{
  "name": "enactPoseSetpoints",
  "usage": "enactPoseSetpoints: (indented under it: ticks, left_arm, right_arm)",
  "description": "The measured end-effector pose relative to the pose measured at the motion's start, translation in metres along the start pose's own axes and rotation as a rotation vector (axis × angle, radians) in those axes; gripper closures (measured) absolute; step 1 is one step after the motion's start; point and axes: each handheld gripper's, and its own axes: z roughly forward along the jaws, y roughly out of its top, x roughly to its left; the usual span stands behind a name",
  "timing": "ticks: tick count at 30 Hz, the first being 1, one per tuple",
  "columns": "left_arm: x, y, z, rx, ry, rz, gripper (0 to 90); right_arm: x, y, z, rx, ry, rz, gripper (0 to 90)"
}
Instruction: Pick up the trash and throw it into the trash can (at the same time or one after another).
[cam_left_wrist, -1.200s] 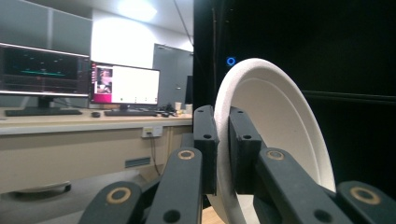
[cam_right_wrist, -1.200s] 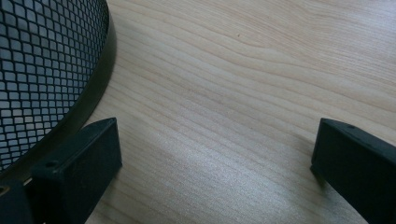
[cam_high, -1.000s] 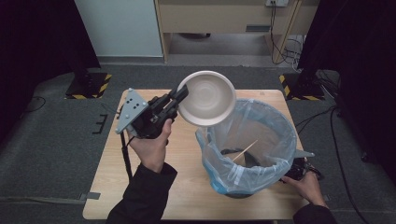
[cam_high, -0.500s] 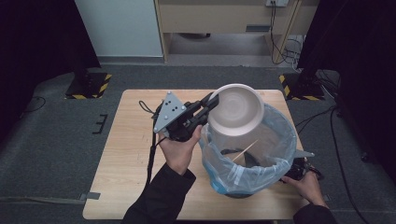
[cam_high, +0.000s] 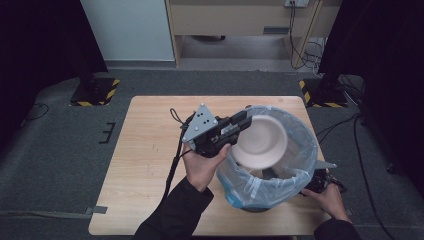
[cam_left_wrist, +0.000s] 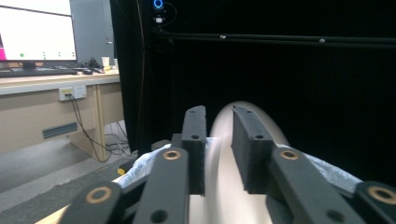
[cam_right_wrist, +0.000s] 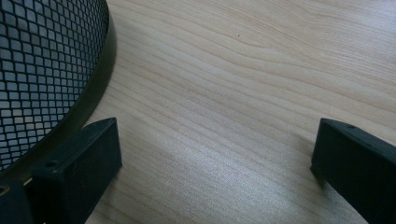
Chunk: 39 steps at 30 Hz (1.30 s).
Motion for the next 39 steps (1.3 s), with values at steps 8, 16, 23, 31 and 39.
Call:
enactPoseSetpoints:
  ticks: [8, 16, 23, 31, 39]
  left_arm:
    - [0.009, -0.001, -0.028, 0.019, 0.04, 0.024, 61.1]
    - [0.035, -0.03, -0.076, 0.11, 0.146, 0.005, 48.6]
    - [0.054, -0.07, -0.104, 0.221, 0.217, -0.042, 43.5]
    - [0.066, -0.127, -0.122, 0.385, 0.256, -0.077, 33.9]
    - [0.096, -0.182, -0.144, 0.587, 0.318, -0.168, 26.1]
  right_arm:
    - [0.0, 0.0, 0.0, 0.0, 0.0, 0.0, 1.8]
    - [0.0, 0.0, 0.0, 0.0, 0.0, 0.0, 1.8]
    - [0.0, 0.0, 0.0, 0.0, 0.0, 0.0, 1.8]
    - [0.001, 0.0, 0.0, 0.001, 0.001, 0.0, 1.8]
    - [0.001, 0.0, 0.0, 0.003, 0.005, -0.001, 1.8]
